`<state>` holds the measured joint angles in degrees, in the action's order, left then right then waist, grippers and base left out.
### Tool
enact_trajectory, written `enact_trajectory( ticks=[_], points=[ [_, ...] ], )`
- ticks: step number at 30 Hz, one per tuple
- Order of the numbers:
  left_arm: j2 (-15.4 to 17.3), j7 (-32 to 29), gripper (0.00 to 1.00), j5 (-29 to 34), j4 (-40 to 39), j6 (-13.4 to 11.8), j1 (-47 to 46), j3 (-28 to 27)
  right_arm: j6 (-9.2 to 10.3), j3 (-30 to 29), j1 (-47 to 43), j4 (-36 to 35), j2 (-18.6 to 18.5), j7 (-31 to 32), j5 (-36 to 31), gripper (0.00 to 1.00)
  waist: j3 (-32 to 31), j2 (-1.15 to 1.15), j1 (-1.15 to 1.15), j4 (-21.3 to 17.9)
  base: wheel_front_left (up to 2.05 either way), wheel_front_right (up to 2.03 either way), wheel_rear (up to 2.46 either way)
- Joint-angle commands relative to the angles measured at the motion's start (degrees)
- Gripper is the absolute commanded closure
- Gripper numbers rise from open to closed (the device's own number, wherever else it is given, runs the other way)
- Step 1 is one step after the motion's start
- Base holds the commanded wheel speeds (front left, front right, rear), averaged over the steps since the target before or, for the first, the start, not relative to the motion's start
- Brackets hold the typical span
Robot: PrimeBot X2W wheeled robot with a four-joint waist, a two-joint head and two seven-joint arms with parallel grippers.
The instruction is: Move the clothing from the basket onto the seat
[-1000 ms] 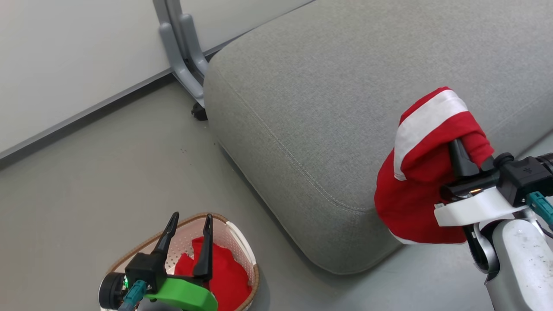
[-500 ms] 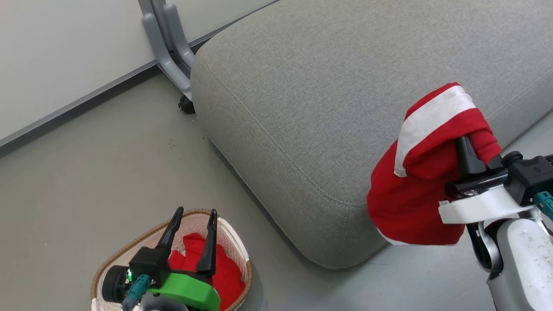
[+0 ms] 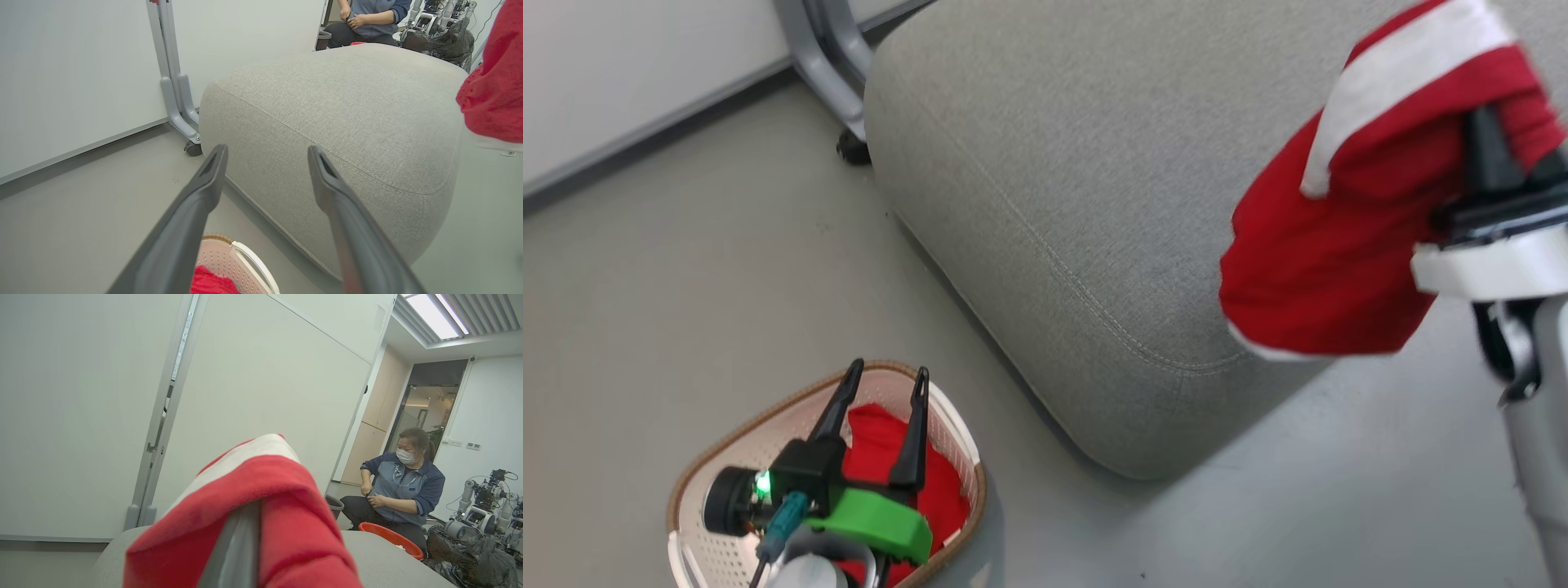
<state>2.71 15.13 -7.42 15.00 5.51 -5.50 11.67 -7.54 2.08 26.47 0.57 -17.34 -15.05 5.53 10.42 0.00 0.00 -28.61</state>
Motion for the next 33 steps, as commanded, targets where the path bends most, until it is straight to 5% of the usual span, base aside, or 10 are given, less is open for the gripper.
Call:
enact_trajectory(
  ticks=[1,19,33],
  points=[
    [0.3,0.0,0.00,1.1,0.0,0.5,-2.6,-0.4,0.10,-1.0,4.1,0.0,-1.4,-0.2,0.4,1.00,7.8,0.00,0.00,4.3,0.00,0.00,0.00],
    [1.5,0.0,0.00,5.6,-2.1,1.8,-13.0,-0.7,0.10,-3.9,29.5,14.0,-13.8,-0.2,4.2,1.00,25.8,0.00,0.00,15.4,0.00,0.00,0.00],
    [0.9,0.0,0.00,5.7,-2.9,2.0,-15.8,0.8,0.10,-3.7,31.0,28.8,-11.6,-0.2,6.8,1.00,32.0,0.00,0.00,19.6,0.00,0.00,0.00]
  ],
)
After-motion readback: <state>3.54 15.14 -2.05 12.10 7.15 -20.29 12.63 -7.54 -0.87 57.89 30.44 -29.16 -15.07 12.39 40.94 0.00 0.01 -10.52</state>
